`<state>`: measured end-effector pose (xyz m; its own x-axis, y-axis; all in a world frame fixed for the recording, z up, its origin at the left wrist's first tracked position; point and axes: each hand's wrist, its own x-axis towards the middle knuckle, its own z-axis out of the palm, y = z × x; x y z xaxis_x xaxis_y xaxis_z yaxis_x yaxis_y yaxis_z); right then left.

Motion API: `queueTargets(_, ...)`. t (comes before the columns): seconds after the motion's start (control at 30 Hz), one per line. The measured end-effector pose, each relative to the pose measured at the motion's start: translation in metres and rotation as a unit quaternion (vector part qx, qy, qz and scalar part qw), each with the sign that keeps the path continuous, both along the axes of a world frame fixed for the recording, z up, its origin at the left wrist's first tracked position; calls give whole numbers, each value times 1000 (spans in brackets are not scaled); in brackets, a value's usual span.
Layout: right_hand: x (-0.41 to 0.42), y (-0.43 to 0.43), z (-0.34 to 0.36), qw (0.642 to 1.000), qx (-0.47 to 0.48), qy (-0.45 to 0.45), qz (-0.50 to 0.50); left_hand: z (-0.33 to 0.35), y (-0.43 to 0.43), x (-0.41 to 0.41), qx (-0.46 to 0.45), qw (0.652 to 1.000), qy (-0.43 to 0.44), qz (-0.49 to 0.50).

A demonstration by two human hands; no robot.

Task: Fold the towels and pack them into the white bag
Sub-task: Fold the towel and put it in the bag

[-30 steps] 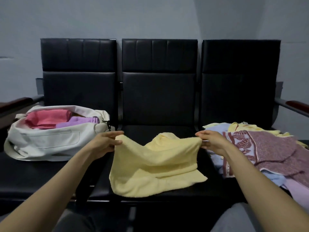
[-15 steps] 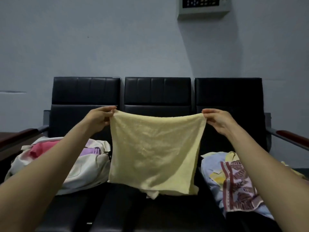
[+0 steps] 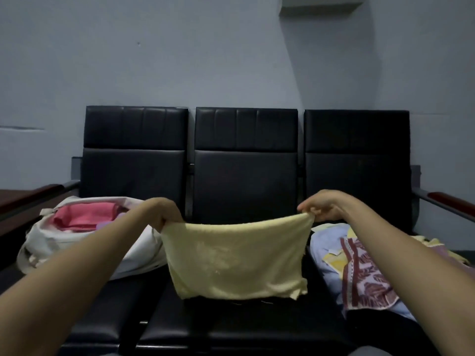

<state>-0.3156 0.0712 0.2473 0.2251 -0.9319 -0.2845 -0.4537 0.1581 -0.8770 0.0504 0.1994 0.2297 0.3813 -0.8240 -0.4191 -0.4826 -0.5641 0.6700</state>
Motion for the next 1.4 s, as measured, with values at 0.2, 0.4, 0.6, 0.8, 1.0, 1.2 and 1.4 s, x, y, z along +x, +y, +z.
queueTargets(0.2,-7,3,-69,942,87,307,106,-64,-2,-5,23,1000,-4,8)
queueTargets(0.4,-15,8,-127,874,218,393,184,-139,11,-6,11,932,330,146)
queueTargets(0.6,-10,10,-132,963,131,183,150,-139,21,-12,134,982,123,47)
queueTargets(0.8,-11,28,-112,978,156,-68,124,-125,20,-10,-16,999,0,39)
queueTargets(1.0,-3,28,-78,970,18,-241,-14,-74,15,-6,-269,930,239,72)
queueTargets(1.2,-1,14,0,895,-100,-423,-101,18,11,-2,-458,835,288,100)
queueTargets(1.4,-12,16,35,924,-179,-338,-19,46,25,2,-512,842,148,79)
